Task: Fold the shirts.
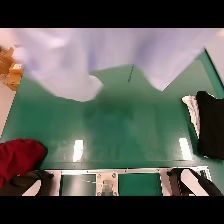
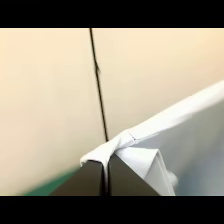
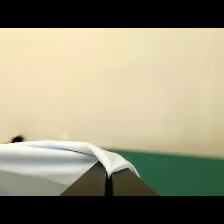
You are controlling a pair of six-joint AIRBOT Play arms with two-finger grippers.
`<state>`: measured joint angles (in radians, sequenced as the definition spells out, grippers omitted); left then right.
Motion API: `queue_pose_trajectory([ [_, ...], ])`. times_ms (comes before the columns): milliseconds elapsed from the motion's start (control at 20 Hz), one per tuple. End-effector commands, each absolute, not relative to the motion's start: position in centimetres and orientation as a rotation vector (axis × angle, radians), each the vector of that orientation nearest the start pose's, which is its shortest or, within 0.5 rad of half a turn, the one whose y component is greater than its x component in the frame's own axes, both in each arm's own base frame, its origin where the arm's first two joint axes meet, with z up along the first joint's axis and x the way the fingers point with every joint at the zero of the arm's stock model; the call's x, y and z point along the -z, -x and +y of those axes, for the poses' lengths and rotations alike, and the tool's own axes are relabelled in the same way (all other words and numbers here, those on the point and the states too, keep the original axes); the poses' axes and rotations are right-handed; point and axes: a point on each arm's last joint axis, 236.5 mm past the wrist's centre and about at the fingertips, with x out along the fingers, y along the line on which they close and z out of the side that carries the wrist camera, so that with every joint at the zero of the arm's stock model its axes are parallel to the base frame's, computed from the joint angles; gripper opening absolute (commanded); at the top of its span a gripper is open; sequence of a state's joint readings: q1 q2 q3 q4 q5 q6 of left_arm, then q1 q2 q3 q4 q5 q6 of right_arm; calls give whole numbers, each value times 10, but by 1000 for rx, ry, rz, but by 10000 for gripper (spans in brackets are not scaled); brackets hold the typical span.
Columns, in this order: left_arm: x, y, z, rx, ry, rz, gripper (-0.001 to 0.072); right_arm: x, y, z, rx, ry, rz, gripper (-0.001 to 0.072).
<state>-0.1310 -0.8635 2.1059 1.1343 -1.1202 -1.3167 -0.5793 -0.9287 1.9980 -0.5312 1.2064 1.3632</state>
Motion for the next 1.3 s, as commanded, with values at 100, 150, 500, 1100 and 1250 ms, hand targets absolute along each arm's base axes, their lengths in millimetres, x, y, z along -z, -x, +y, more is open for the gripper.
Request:
queue_pose_trajectory([
  [100,-631,-130,-92,425,-119,-417,23,-611,-201,64,-228,-61,-316,14],
  [150,-625,-139,-90,414,-121,-392,23,-606,-206,61,-226,-74,-302,14],
  [500,-477,-305,-95,368,-107,66,23,-474,-311,15,-315,-343,36,14],
  [1100,-58,-593,-195,559,326,654,24,4,-493,-53,-37,-867,817,15],
  [1250,-53,-593,-209,622,360,669,25,31,-502,-56,-27,-899,860,51],
])
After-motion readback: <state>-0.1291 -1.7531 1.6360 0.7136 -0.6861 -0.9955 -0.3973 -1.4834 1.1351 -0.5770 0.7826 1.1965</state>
